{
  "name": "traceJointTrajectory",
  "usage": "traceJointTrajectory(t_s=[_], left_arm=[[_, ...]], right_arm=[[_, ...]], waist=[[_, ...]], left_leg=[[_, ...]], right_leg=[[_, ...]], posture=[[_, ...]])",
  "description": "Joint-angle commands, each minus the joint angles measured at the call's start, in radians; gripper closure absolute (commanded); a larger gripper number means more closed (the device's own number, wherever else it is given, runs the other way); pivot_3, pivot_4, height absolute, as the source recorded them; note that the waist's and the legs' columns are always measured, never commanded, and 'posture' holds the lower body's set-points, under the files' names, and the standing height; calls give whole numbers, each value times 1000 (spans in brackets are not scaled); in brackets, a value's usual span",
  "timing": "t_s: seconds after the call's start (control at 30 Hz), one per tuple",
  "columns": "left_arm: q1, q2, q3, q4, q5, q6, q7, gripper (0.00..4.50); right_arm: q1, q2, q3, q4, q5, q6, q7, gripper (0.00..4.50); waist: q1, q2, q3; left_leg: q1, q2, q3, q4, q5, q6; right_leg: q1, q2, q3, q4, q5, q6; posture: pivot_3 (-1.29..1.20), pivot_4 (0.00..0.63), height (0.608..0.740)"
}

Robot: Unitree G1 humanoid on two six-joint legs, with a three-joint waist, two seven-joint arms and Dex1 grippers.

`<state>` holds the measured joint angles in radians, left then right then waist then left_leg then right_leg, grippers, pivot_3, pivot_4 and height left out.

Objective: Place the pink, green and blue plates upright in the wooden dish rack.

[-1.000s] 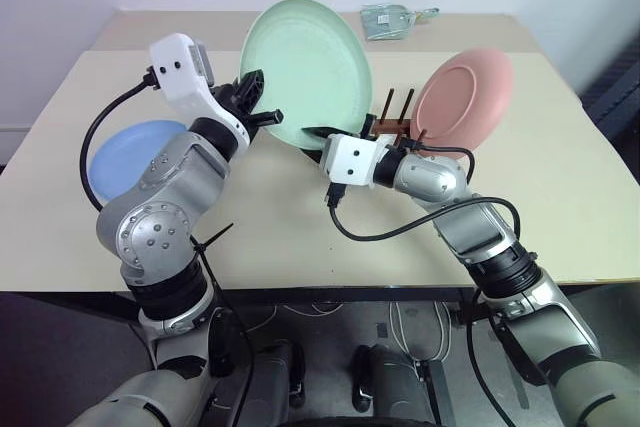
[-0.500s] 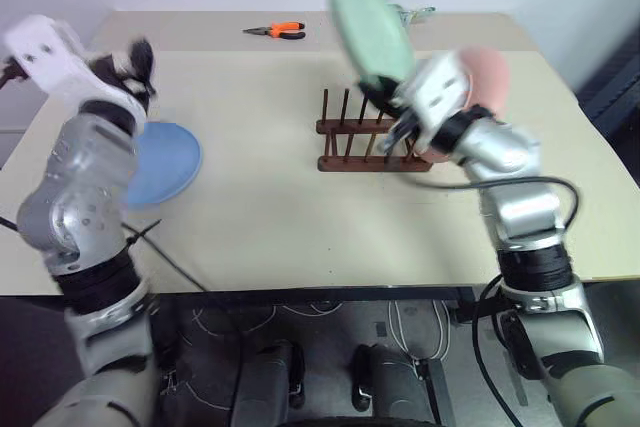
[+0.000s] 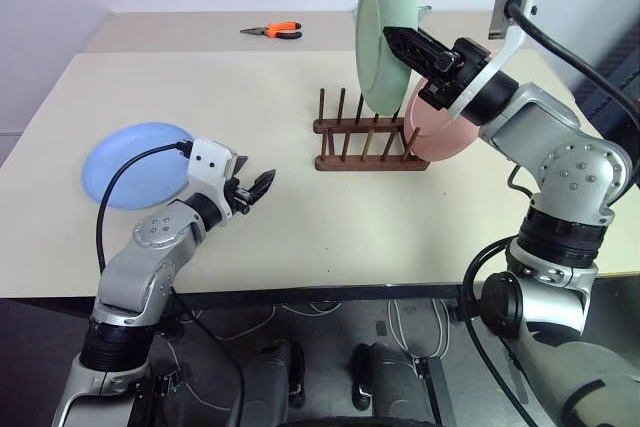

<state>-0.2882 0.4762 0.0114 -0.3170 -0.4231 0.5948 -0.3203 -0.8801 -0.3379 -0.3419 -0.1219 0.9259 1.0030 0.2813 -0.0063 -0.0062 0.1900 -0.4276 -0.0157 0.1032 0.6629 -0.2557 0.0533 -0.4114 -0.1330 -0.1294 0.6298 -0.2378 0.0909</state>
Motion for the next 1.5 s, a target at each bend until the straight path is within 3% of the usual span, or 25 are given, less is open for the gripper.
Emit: traceJointTrajectory(t_s=[0.03,0.33,0.4,0.53,0.57,0.7,0.8,0.9,0.93,1.0,1.03,1.13,1.23,1.33,1.5], left_arm=[[0,-7,19,-45,12,-13,-6,1420],[1,-18,24,-57,18,6,-11,1420],[2,-23,28,-57,13,11,-9,1330],[-5,-41,48,-44,26,15,24,10],[-13,-53,63,-36,26,20,45,0],[-84,-137,180,10,28,32,208,0],[-207,-242,361,68,85,40,528,0],[-266,-284,494,62,215,119,820,0],[-274,-298,529,45,235,135,877,0],[-287,-324,579,24,239,175,936,0],[-293,-332,598,20,237,199,953,0],[-317,-370,698,33,192,322,999,0],[-336,-397,762,79,94,419,939,0],[-355,-410,827,112,18,452,899,866],[-354,-379,817,126,-28,464,832,3395]], right_arm=[[-28,-4,-12,17,7,-12,-22,4500],[-42,-13,2,153,-30,-41,0,4500],[-45,-20,12,165,-44,-52,13,3719],[-30,-76,128,144,-219,-202,72,1864],[-16,-102,183,131,-295,-271,101,1437],[25,-184,337,107,-568,-560,154,1437],[33,-212,378,115,-716,-756,147,1437],[47,-224,402,72,-783,-899,190,1437],[54,-218,410,48,-785,-921,211,1165],[65,-206,424,17,-787,-941,246,598],[70,-202,431,6,-788,-945,260,94],[111,-180,469,-56,-771,-925,313,40],[170,-155,500,-106,-769,-907,338,40],[213,-142,537,-135,-788,-899,361,0],[265,-151,577,-170,-790,-859,415,0]], waist=[[-2,0,0],[-5,0,0],[-6,0,0],[-5,0,0],[-5,0,0],[-5,0,0],[-4,-2,1],[-9,-2,1],[-9,-2,1],[-5,-2,1],[-3,-3,1],[11,-5,1],[21,-6,1],[19,-7,1],[17,-7,1]], left_leg=[[0,0,0,0,0,0],[0,0,1,0,0,1],[0,0,1,0,0,1],[0,0,1,0,0,1],[0,0,1,0,0,1],[0,0,1,0,0,1],[0,0,0,1,0,1],[0,0,0,1,0,1],[0,0,1,1,0,1],[0,1,1,0,0,1],[0,1,0,0,0,1],[0,1,-1,2,0,1],[0,1,-2,4,0,0],[0,0,-2,4,0,0],[1,0,-2,3,0,0]], right_leg=[[0,0,0,0,0,0],[0,0,0,0,0,0],[0,0,0,0,0,0],[0,0,0,0,0,0],[0,0,0,0,0,0],[-1,0,0,0,0,1],[0,0,0,0,0,1],[0,-1,0,0,0,1],[0,0,0,0,0,1],[0,0,0,0,0,1],[1,0,-1,0,0,1],[3,0,-3,-1,0,1],[3,0,-3,-1,0,1],[3,0,-4,-1,0,1],[3,0,-3,-1,0,1]], posture=[[0,150,740],[0,150,740],[0,150,740],[0,150,740],[0,150,740],[0,150,740],[0,150,740],[0,150,740],[0,150,740],[0,150,740],[0,150,740],[0,150,740],[0,150,740],[0,150,740],[0,150,740]])
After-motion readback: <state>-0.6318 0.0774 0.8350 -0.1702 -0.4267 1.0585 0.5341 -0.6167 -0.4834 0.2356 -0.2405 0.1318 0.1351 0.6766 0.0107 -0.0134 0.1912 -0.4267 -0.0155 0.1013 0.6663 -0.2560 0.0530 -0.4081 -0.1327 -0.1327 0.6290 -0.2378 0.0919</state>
